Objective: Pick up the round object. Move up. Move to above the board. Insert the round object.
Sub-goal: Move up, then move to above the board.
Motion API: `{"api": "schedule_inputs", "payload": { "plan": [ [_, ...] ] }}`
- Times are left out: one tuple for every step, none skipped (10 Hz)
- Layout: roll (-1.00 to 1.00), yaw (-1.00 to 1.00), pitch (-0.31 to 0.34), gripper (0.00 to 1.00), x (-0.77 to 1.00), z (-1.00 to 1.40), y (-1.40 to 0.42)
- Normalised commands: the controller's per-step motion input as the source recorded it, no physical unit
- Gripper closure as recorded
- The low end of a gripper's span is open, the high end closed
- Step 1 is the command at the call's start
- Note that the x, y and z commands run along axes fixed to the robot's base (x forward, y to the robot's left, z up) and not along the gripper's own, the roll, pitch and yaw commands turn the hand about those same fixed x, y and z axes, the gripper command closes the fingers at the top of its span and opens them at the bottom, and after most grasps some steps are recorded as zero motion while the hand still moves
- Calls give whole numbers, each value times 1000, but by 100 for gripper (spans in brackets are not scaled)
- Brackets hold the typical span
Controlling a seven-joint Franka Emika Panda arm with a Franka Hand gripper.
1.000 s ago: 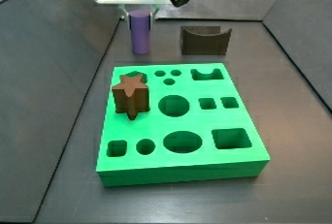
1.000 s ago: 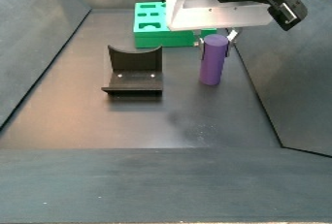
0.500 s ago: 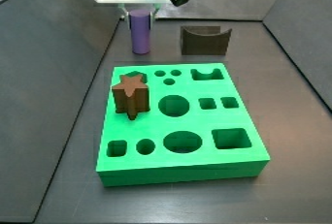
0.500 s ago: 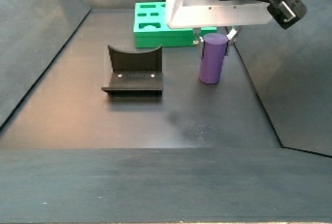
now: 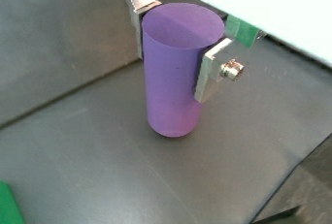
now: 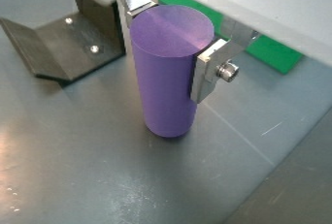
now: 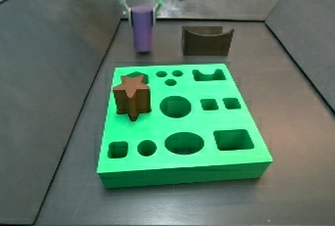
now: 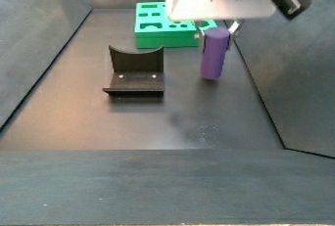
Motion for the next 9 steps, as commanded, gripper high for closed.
{"api": "schedule_inputs", "payload": {
  "plan": [
    [18, -15, 24, 100, -38, 580, 23],
    [32, -18, 30, 100, -24, 380, 21],
    [39, -19, 34, 100, -19, 273, 21],
    [-136, -43, 155, 100, -135, 1000, 192],
    [-130, -43, 150, 100, -135, 1000, 193],
    [-118, -40, 118, 100, -125, 1000, 179],
    [-108, -35, 99, 100, -119, 1000, 170],
    [-84, -29, 78, 100, -109, 1000, 164],
    [-64, -30, 74, 100, -103, 1000, 160]
  ]
}}
